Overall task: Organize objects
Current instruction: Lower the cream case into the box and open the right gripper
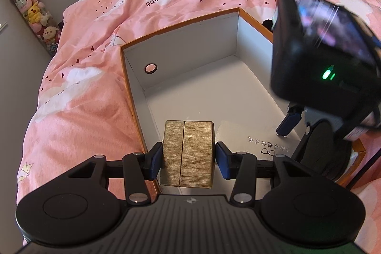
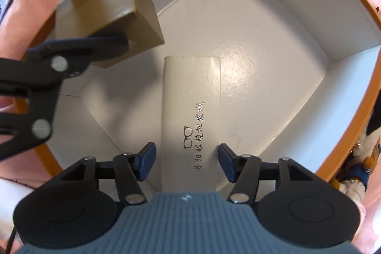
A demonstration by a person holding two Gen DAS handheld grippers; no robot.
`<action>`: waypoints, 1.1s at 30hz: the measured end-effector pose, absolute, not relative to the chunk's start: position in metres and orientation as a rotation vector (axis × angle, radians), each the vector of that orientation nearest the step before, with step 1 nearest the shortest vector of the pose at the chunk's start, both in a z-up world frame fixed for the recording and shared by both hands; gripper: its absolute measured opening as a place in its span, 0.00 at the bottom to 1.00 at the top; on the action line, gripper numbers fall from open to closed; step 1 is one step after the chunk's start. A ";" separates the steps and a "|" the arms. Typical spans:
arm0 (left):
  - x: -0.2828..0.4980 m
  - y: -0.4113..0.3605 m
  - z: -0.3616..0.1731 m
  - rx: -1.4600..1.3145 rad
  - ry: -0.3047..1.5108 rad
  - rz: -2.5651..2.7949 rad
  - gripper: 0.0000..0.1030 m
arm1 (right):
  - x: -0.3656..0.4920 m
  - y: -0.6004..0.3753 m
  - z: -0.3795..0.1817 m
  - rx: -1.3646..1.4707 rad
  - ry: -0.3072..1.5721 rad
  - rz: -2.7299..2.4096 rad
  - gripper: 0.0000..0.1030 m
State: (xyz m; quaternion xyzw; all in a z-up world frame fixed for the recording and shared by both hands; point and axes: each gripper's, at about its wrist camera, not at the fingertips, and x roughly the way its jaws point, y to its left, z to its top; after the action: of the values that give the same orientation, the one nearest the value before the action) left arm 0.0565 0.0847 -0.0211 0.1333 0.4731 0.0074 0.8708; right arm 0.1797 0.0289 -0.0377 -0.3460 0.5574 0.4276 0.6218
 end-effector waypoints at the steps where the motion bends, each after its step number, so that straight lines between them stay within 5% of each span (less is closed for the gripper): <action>1: 0.056 0.085 -0.021 0.275 0.988 0.017 0.52 | 0.181 0.031 -0.039 -0.811 1.276 0.972 0.59; 7: 0.056 0.086 -0.018 0.261 0.973 0.025 0.52 | 0.189 0.039 -0.036 -0.885 1.248 1.009 0.55; 33: 0.095 0.105 -0.019 0.161 1.035 0.033 0.52 | 0.264 0.058 0.016 -1.411 0.534 1.211 0.55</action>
State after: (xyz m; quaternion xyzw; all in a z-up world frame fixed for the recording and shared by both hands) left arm 0.0952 0.1052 -0.0192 0.0769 0.4943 0.0158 0.8657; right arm 0.2645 0.0581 0.0156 -0.6007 0.2273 0.5152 0.5676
